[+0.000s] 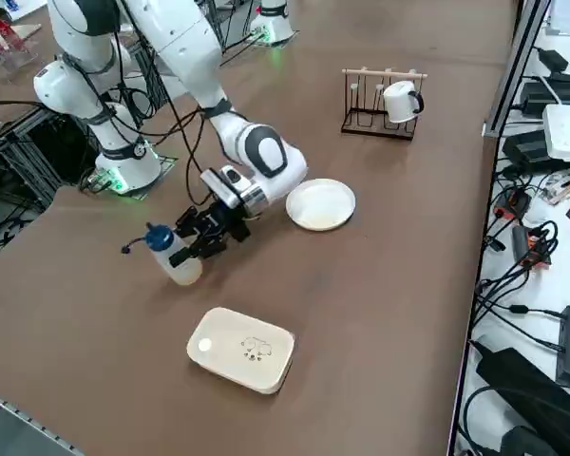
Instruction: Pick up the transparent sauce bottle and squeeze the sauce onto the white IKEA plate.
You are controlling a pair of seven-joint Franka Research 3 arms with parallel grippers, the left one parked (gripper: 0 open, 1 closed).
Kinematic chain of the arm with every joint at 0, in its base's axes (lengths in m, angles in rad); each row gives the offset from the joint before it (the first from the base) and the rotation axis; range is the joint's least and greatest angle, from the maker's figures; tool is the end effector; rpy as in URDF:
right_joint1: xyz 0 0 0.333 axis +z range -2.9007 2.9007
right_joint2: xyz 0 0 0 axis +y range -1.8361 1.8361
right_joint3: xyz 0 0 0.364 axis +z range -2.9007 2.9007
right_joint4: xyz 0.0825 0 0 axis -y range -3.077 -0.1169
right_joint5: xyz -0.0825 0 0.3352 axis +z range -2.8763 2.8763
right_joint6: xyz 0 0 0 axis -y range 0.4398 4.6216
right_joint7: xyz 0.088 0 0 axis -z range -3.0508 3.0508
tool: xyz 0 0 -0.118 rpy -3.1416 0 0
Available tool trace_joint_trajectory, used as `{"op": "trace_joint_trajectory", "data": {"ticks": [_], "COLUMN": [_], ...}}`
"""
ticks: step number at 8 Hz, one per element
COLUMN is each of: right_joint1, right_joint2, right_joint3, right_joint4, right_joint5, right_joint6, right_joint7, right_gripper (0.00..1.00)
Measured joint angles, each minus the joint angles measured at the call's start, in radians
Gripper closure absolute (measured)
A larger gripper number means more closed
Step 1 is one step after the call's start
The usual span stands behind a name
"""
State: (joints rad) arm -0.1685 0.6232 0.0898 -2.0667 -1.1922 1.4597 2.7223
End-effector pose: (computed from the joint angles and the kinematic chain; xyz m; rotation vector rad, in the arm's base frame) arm 0.4774 -0.1587 0.2223 0.9145 -1.4859 0.7937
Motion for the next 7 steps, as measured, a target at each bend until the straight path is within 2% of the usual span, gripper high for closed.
{"op": "trace_joint_trajectory", "data": {"ticks": [4, 7], "right_joint1": [-0.049, -0.049], "right_joint2": [0.056, 0.065], "right_joint3": [-0.001, 0.0], "right_joint4": [-0.014, -0.014], "right_joint5": [-0.044, -0.049], "right_joint6": [0.029, 0.031], "right_joint7": [0.023, 0.024], "right_gripper": [0.63, 0.62]}}
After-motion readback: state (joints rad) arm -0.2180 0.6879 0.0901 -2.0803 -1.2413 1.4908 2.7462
